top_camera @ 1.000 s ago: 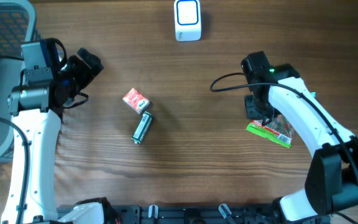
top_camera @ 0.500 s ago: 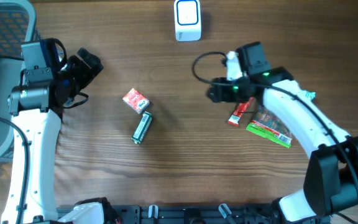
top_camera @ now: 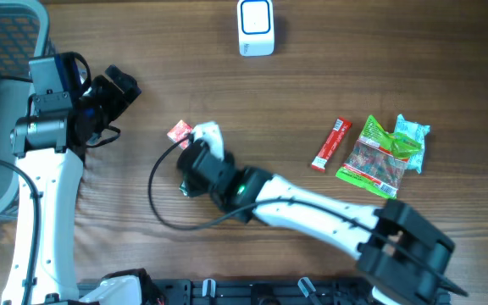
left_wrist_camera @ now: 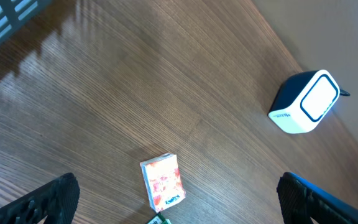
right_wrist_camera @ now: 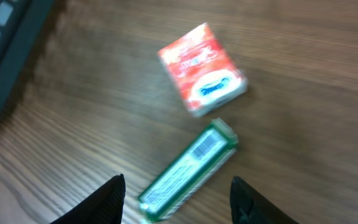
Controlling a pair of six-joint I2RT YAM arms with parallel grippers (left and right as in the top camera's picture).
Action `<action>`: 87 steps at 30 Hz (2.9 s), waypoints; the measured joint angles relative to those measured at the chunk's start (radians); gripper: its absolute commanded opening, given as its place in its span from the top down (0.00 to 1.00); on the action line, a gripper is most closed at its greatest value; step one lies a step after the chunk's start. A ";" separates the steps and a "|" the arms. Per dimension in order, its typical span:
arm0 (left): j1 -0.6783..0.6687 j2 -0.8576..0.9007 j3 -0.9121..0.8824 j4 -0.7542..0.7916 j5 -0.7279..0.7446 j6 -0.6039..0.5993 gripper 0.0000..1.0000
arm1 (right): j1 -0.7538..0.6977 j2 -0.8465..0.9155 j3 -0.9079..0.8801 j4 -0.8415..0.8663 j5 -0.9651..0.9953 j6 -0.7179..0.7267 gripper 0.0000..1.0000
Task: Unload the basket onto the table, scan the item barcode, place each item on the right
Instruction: 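Reach the right gripper to the green medicine box and grasp it, then lift the green box and carry it rightward with the right gripper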
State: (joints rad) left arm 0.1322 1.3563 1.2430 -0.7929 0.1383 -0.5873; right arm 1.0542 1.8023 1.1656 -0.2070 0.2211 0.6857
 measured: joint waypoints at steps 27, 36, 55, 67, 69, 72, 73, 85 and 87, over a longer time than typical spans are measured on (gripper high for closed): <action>0.000 0.000 0.000 0.000 0.000 0.000 0.00 | 0.005 0.208 0.004 -0.002 0.084 0.298 0.68; 0.000 0.000 0.000 0.000 0.000 0.000 0.00 | -0.103 0.091 0.003 -0.207 0.099 -0.055 0.69; 0.000 0.000 0.000 0.000 0.000 0.000 0.00 | -0.328 -0.002 0.005 -0.444 -0.111 -0.561 0.42; 0.000 0.000 0.000 0.000 0.000 0.000 0.00 | -0.393 -0.045 -0.047 -0.422 -0.256 -0.669 0.51; 0.000 0.000 0.000 0.000 0.000 0.000 0.00 | -0.393 -0.040 -0.079 -0.392 -0.262 -0.676 0.51; 0.000 0.000 0.000 0.000 0.000 0.000 0.00 | -0.393 -0.039 -0.084 -0.344 -0.266 -0.677 0.53; 0.000 0.000 0.000 0.000 0.000 0.000 0.00 | -0.393 -0.039 -0.084 -0.339 -0.266 -0.677 0.53; 0.000 0.000 0.000 0.000 0.000 0.000 0.00 | -0.393 -0.039 -0.065 -0.351 -0.297 -0.633 0.92; 0.000 0.000 0.000 0.000 0.000 0.000 0.00 | -0.393 -0.039 -0.065 -0.354 -0.304 -0.607 0.92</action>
State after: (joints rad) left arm 0.1322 1.3563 1.2430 -0.7929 0.1379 -0.5873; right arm 0.6613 1.7634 1.1004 -0.5613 -0.0834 0.0792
